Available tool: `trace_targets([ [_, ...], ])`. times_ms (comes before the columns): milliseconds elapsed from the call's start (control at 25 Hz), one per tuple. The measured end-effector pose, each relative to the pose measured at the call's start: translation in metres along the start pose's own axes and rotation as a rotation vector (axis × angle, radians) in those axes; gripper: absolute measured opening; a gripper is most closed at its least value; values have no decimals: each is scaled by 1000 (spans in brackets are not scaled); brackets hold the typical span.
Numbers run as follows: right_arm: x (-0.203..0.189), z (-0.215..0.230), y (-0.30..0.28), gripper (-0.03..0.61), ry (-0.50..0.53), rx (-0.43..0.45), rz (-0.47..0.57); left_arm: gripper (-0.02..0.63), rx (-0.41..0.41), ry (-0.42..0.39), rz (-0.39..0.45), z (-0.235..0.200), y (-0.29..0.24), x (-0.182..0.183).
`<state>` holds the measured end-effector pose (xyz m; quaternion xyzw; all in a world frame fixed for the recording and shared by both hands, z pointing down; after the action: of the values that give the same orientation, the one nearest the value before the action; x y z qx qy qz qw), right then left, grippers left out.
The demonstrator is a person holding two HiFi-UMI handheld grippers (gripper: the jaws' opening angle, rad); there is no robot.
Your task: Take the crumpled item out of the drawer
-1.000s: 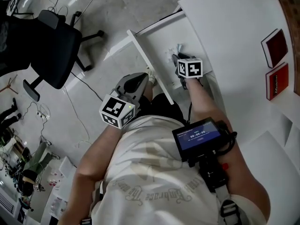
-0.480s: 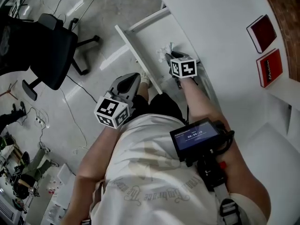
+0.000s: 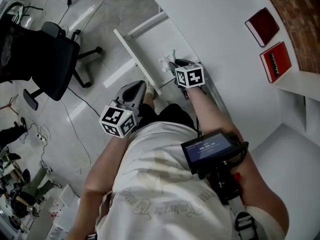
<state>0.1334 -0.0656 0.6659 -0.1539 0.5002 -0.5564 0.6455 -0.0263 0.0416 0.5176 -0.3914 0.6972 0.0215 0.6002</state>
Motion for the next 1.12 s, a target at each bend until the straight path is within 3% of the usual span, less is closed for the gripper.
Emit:
trace_targets([
  [1120,-16,-53,137,126,95,143,229,20,-27,-138,71,68,40,21],
])
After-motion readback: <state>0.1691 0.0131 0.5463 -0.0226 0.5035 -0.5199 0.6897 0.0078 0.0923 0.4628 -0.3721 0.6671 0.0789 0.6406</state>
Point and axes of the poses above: the fingertips, and each gripper's own axes: y backward along the fingers, z to its right, x out of its top, the point moved 5 cm from there along y, backward along the fingers, and after that the axes turned 10 degrees about -y, right-handed, at the moved point
